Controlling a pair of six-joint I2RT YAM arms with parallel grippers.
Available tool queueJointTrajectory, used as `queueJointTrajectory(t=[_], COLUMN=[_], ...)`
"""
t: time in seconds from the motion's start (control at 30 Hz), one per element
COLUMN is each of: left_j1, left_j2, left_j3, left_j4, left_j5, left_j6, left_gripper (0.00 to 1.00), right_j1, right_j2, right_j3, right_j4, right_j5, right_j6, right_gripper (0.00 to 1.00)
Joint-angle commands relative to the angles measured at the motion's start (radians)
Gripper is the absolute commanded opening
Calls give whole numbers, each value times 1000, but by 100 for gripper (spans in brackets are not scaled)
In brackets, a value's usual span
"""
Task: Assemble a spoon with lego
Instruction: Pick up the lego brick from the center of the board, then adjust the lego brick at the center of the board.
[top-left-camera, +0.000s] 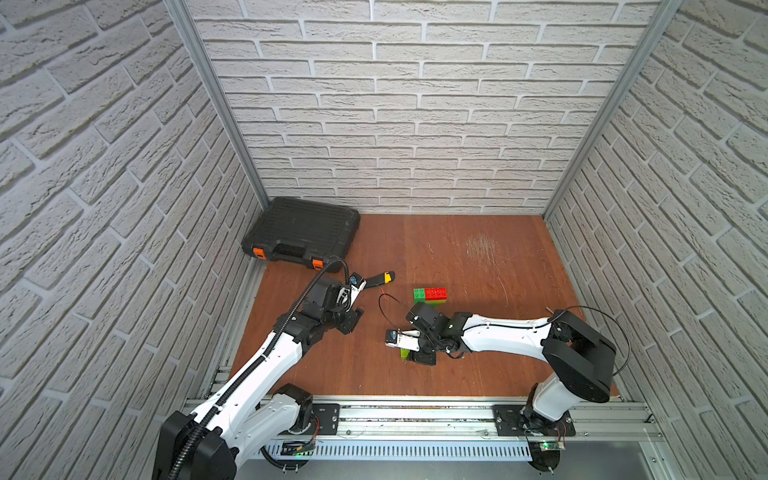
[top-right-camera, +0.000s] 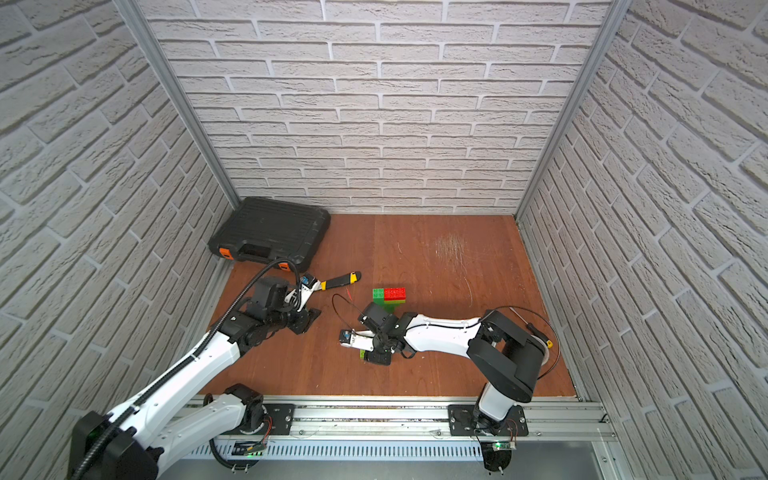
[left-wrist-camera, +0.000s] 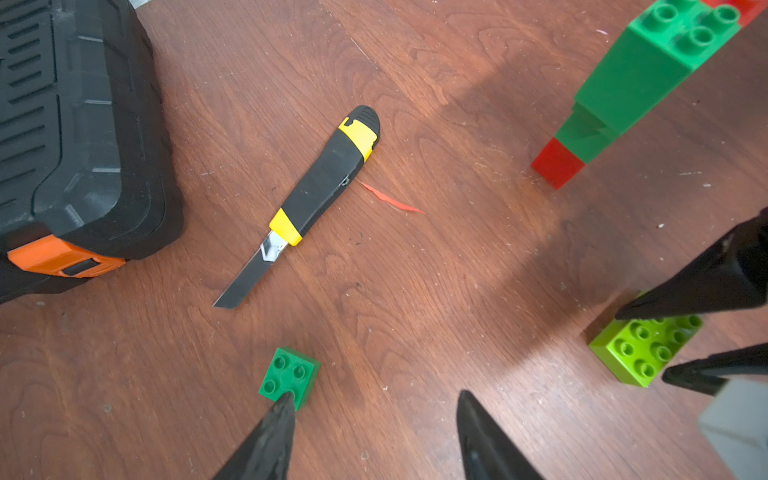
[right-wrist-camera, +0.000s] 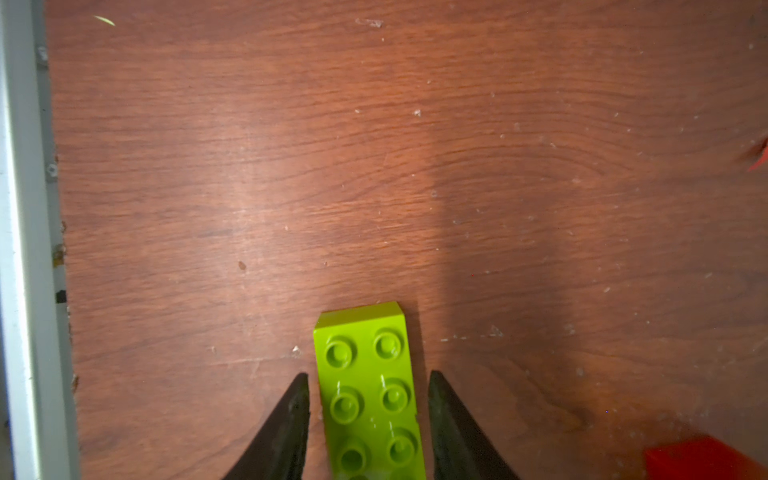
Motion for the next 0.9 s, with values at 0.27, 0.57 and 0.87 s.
queueJointTrajectory(t=[0.27, 0.57, 0.87], left_j1=[5, -65, -239], left_j2=[10, 47, 314], left_j3=[-10, 5, 129], left_j4=[11, 90, 243], left_j5=[11, 96, 47], left_j6=[-1, 18, 34], left_gripper=[62, 64, 69], right_j1=[-12, -55, -267], right_j2=[21, -267, -576], right_j3=[42, 46, 75], right_j4=[-31, -169, -436], right_j5=[-12, -68, -77], right_j6=[4, 60, -13], right_gripper=[26, 16, 16])
